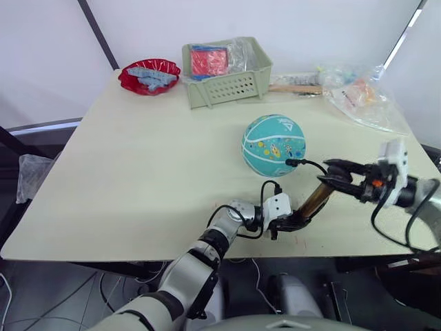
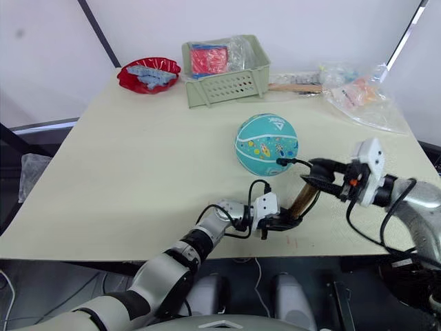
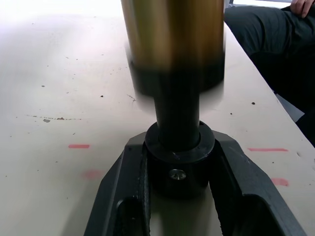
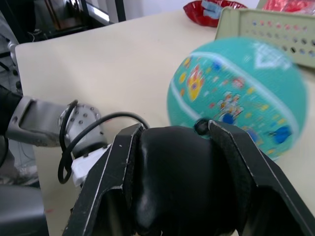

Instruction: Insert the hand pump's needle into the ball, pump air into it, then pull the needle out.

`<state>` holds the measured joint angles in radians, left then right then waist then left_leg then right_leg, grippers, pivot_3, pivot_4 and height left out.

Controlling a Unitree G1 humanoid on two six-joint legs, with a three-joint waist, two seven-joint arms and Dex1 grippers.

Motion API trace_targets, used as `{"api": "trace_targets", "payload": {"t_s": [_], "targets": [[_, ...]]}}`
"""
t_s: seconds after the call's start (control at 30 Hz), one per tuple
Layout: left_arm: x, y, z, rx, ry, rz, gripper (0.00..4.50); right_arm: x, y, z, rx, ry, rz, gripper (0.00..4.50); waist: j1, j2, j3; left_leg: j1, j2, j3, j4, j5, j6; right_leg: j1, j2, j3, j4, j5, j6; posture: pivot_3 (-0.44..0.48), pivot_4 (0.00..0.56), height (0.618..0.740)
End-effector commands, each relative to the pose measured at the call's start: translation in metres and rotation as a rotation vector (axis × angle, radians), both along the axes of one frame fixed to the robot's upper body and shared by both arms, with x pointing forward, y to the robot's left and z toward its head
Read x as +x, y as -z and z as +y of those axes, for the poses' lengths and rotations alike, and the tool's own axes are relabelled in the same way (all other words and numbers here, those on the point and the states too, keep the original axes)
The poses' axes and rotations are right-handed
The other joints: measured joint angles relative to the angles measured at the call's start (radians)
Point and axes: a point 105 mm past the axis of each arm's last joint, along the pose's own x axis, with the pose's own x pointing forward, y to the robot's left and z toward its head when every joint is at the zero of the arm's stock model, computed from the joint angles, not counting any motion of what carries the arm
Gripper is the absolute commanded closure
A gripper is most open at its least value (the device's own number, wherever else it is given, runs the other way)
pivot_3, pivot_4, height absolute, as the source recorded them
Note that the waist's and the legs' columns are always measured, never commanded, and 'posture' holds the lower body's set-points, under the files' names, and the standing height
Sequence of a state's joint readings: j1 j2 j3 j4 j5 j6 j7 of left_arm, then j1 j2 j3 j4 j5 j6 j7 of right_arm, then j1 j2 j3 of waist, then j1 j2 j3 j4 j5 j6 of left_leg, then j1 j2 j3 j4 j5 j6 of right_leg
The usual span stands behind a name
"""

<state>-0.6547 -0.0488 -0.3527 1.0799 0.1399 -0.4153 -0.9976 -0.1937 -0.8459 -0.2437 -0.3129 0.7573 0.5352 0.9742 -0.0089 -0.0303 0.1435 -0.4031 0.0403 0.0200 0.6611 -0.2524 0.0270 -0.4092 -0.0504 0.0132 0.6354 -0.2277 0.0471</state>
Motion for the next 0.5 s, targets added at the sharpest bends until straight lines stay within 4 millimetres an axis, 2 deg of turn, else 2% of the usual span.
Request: {"api": "trace_targets", "payload": {"t_s": [0.03,0.17,0.5], "targets": [[-0.014,0.041,0.027,0.146,-0.036,0.124,3.35,-0.006,-0.048,-0.005,0.035,-0.006,-0.137,2.87,0.001,0.000,0.000,0.000,0.000,0.000,0.000,0.000,0.000,0.000,0.000,0.000,0.000,0.000,0.000,0.000,0.150,0.735],[-0.014,0.041,0.027,0.145,-0.035,0.125,3.35,-0.009,-0.068,-0.011,0.036,-0.007,-0.156,2.87,0.000,0.001,0.001,0.000,0.000,0.000,0.000,0.000,0.000,0.000,0.000,0.000,-0.001,0.000,0.000,0.000,0.150,0.735],[-0.013,0.042,0.028,0.147,-0.037,0.126,3.35,-0.015,-0.100,-0.018,0.038,0.000,-0.200,2.87,-0.001,0.002,0.001,0.000,0.000,0.000,-0.001,0.000,0.000,0.000,0.000,0.000,-0.001,0.000,0.001,0.000,0.150,0.735]]}}
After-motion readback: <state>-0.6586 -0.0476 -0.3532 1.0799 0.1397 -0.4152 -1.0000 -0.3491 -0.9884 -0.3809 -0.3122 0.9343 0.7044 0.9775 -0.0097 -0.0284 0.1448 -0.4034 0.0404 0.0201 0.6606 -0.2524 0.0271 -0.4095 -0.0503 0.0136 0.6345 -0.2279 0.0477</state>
